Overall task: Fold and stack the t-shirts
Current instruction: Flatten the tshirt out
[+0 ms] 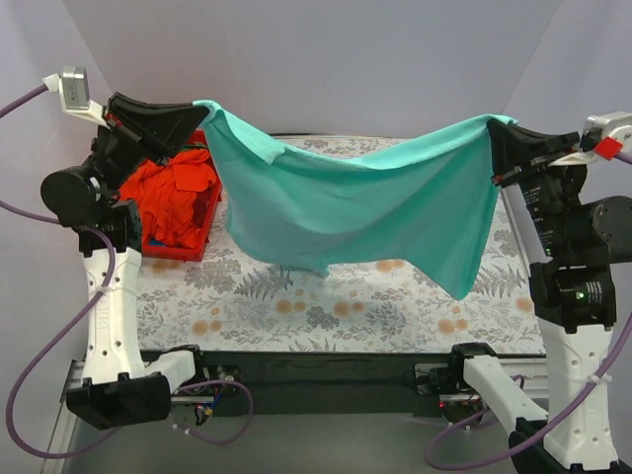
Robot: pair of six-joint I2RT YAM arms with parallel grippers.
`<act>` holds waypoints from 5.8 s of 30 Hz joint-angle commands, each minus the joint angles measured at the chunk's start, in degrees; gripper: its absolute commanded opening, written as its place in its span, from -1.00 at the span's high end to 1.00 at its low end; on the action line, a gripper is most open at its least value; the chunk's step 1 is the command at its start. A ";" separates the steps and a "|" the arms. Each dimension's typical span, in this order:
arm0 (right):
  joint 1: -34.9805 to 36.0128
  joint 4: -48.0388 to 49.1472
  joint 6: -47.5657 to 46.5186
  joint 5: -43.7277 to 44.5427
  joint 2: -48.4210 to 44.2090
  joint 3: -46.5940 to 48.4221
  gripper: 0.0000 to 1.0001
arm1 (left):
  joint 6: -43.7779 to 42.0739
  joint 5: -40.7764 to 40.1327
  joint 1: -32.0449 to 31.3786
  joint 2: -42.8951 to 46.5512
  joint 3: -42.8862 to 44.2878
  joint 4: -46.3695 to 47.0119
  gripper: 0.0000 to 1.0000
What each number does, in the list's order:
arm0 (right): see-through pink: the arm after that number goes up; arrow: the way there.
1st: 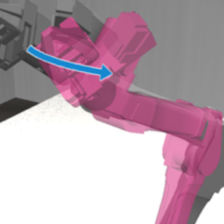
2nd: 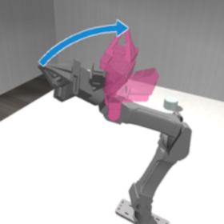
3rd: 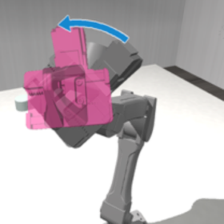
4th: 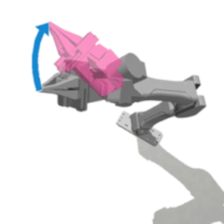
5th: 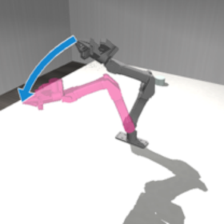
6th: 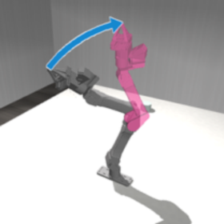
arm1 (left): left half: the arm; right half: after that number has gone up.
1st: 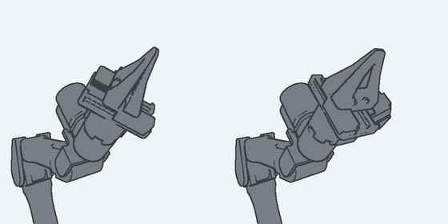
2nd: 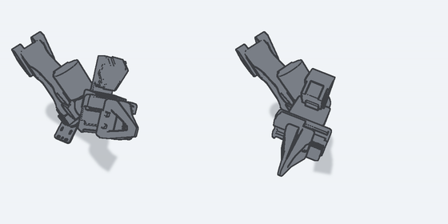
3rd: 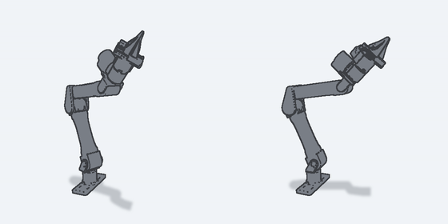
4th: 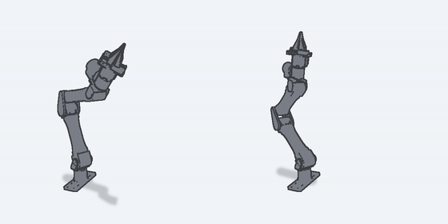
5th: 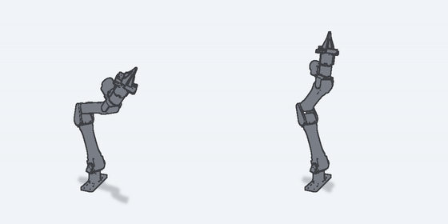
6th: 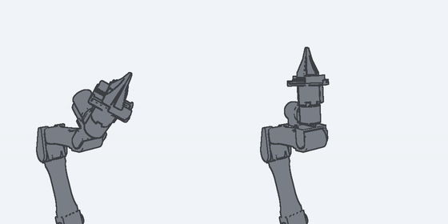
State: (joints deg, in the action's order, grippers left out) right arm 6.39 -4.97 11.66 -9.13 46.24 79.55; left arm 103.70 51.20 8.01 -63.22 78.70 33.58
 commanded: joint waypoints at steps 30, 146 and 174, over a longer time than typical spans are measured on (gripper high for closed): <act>-2.61 6.20 -1.55 0.51 13.29 -1.32 0.97 | -17.91 -8.21 -6.08 -7.72 3.74 -9.30 1.00; 5.47 26.95 6.80 -8.63 53.79 -26.72 -0.91 | -42.43 -36.15 -16.80 -57.49 4.37 -30.16 -0.62; 6.18 17.64 8.29 1.30 12.84 -56.95 -0.89 | -29.97 -66.84 -33.05 -5.70 -44.33 -42.10 -0.20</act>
State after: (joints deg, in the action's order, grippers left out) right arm 12.49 14.66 19.31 -9.08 62.39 23.55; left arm 70.46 -9.65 -23.53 -74.56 35.18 -4.40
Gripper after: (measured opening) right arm 0.949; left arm 0.620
